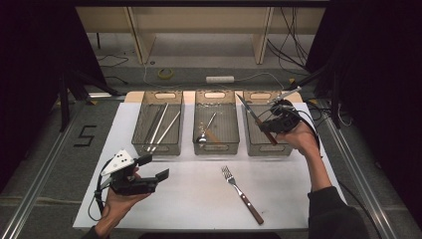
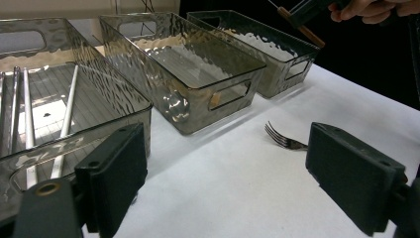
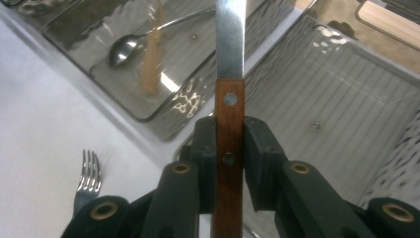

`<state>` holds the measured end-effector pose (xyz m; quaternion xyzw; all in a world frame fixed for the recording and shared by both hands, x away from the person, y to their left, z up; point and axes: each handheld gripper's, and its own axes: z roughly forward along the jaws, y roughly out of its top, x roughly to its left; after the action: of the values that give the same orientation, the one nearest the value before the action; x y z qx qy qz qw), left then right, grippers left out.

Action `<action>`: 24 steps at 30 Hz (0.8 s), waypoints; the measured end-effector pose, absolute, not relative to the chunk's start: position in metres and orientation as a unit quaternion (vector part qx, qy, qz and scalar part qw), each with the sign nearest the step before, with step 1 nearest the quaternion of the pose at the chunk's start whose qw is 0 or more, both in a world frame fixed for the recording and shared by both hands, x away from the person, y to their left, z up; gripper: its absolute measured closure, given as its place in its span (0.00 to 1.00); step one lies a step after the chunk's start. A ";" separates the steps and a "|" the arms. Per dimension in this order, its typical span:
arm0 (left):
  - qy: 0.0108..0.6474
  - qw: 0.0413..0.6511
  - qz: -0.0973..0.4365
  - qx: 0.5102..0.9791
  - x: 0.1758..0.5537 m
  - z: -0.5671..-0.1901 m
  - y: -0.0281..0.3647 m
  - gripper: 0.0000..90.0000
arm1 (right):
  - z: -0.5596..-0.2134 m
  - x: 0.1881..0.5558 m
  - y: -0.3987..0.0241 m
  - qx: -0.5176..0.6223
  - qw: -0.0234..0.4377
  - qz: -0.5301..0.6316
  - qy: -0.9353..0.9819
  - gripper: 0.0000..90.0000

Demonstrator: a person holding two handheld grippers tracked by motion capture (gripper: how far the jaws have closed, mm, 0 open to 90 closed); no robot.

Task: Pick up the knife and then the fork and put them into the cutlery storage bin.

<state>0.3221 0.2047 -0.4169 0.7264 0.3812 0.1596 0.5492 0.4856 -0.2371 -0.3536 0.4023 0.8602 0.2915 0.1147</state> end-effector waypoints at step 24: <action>0.382 0.550 0.161 0.725 0.321 -0.416 0.205 0.17 | -0.378 0.521 -0.243 0.495 0.136 0.258 0.818 0.86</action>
<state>0.3214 0.2048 -0.4165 0.7248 0.3817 0.1614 0.5504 0.5213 -0.2425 -0.3780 0.4951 0.8182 0.2583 0.1365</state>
